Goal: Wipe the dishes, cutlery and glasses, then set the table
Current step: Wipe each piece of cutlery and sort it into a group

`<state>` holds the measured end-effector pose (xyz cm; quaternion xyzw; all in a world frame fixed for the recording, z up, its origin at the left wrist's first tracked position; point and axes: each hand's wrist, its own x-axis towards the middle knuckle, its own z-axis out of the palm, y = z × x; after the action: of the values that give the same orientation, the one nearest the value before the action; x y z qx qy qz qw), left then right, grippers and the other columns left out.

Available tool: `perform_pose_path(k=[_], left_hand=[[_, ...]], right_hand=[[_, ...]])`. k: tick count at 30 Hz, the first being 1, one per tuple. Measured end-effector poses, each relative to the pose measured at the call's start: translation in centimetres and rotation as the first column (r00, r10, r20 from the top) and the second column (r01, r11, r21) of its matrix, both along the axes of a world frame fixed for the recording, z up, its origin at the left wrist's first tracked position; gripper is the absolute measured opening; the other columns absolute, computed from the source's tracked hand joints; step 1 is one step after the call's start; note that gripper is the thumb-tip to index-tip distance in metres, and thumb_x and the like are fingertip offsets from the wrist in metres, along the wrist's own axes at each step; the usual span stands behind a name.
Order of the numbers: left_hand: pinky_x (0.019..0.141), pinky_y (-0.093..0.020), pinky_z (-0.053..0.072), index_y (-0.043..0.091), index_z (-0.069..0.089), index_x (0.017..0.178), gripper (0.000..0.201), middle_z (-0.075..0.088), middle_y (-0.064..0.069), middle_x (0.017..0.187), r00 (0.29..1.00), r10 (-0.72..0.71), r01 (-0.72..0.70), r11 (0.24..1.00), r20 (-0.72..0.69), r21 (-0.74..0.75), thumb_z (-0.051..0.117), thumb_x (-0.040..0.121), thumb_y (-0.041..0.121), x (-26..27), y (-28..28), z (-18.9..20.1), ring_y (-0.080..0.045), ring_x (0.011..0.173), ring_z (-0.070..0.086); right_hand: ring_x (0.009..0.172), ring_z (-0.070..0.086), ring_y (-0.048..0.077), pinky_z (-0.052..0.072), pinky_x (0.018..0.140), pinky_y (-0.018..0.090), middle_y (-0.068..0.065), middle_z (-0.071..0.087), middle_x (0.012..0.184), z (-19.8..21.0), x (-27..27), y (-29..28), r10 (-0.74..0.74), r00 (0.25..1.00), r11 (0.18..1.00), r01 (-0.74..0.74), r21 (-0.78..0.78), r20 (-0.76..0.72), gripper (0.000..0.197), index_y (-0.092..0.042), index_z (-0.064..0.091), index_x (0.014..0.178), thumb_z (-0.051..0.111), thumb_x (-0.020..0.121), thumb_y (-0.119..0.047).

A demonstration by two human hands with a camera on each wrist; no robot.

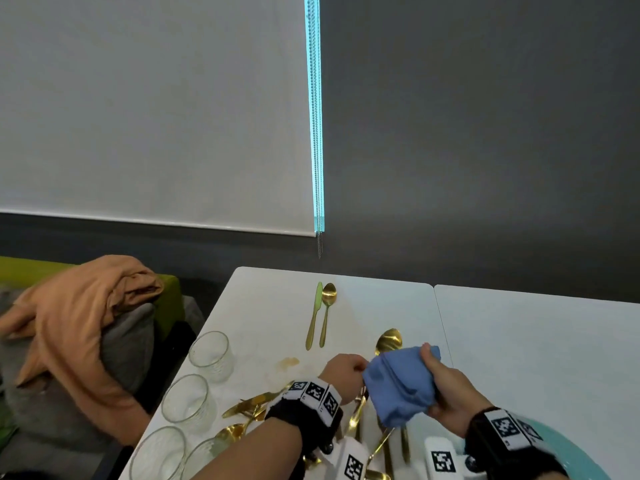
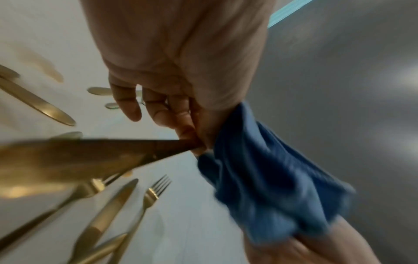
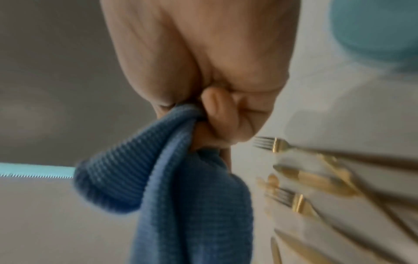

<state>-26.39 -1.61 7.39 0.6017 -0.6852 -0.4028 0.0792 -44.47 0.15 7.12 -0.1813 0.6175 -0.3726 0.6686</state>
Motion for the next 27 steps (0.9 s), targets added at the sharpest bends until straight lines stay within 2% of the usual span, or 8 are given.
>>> perform_pose_path(k=[3,6,7,9,11,18,23,27], left_hand=[[0.103,-0.034,0.034,-0.007,0.051,0.126,0.034,0.05,-0.023,0.134,0.983,-0.145,0.143,0.989,0.113,0.024,0.034,0.101,0.007,-0.6,0.7,1.7,-0.035,0.126,0.045],[0.102,-0.034,0.036,-0.006,0.051,0.125,0.034,0.052,-0.023,0.132,0.949,-0.243,0.252,0.968,0.202,-0.018,0.034,0.1,0.01,0.0,0.7,2.3,-0.035,0.123,0.047],[0.099,-0.035,0.038,-0.004,0.054,0.123,0.033,0.054,-0.023,0.129,0.94,-0.255,0.271,0.962,0.229,-0.039,0.036,0.099,0.01,0.4,0.8,2.5,-0.035,0.12,0.05],[0.094,-0.034,0.042,-0.002,0.058,0.117,0.031,0.058,-0.022,0.124,0.947,-0.245,0.26,0.964,0.207,-0.049,0.042,0.096,0.013,1.2,0.8,2.8,-0.035,0.114,0.054],[0.09,-0.034,0.044,-0.002,0.06,0.113,0.03,0.06,-0.022,0.121,0.948,-0.257,0.269,0.962,0.187,-0.042,0.044,0.094,0.014,1.7,0.9,3.2,-0.036,0.111,0.056],[0.089,-0.032,0.045,0.004,0.064,0.111,0.026,0.064,-0.017,0.117,0.931,-0.334,0.346,0.936,0.147,-0.065,0.054,0.09,0.013,3.1,0.9,3.9,-0.031,0.109,0.058],[0.087,-0.033,0.048,0.01,0.071,0.101,0.022,0.062,0.001,0.085,0.918,-0.367,0.381,0.921,0.148,-0.078,0.057,0.088,0.021,4.3,1.2,3.6,-0.023,0.096,0.062],[0.093,-0.035,0.043,0.02,0.071,0.103,0.025,0.068,0.002,0.099,0.932,-0.34,0.35,0.935,0.129,-0.064,0.058,0.089,0.037,5.2,1.4,3.6,-0.021,0.106,0.06]], right_hand=[[0.095,0.064,0.035,0.056,0.073,0.04,0.023,0.067,0.104,0.2,2.3,0.2,-0.023,0.997,0.999,0.026,-0.041,0.073,0.047,0.004,0.061,0.104,0.061,0.085,-0.038],[0.089,0.066,0.034,0.057,0.066,0.036,0.023,0.07,0.097,0.1,3.7,0.2,0.044,0.998,0.995,-0.048,-0.089,-0.042,0.078,0.005,0.064,0.102,0.091,0.041,-0.036],[0.085,0.067,0.034,0.056,0.063,0.035,0.023,0.07,0.093,0.2,4.0,0.1,0.043,0.993,0.994,-0.053,-0.092,-0.107,0.081,0.007,0.064,0.103,0.093,0.038,-0.032],[0.077,0.065,0.032,0.052,0.06,0.033,0.021,0.068,0.086,0.2,4.2,-0.2,0.016,0.972,0.995,-0.039,-0.093,-0.235,0.055,0.011,0.061,0.105,0.084,0.062,-0.015],[0.072,0.063,0.03,0.05,0.058,0.031,0.019,0.066,0.081,0.5,4.3,-0.4,0.018,0.935,0.996,-0.049,-0.079,-0.353,0.034,0.009,0.061,0.1,0.076,0.075,-0.009],[0.075,0.064,0.029,0.053,0.066,0.033,0.016,0.067,0.081,3.1,3.9,-0.3,0.16,0.822,0.97,-0.235,-0.069,-0.547,0.028,-0.003,0.062,0.081,0.083,0.062,-0.005],[0.069,0.06,0.018,0.047,0.059,0.025,0.004,0.065,0.073,4.5,3.7,0.8,0.292,0.675,0.905,-0.425,-0.033,-0.678,0.018,-0.012,0.062,0.072,0.079,0.069,-0.007],[0.073,0.062,0.02,0.047,0.062,0.025,0.006,0.066,0.078,4.7,3.8,0.7,0.306,0.596,0.893,-0.449,0.007,-0.742,0.019,-0.014,0.061,0.073,0.08,0.07,-0.015]])
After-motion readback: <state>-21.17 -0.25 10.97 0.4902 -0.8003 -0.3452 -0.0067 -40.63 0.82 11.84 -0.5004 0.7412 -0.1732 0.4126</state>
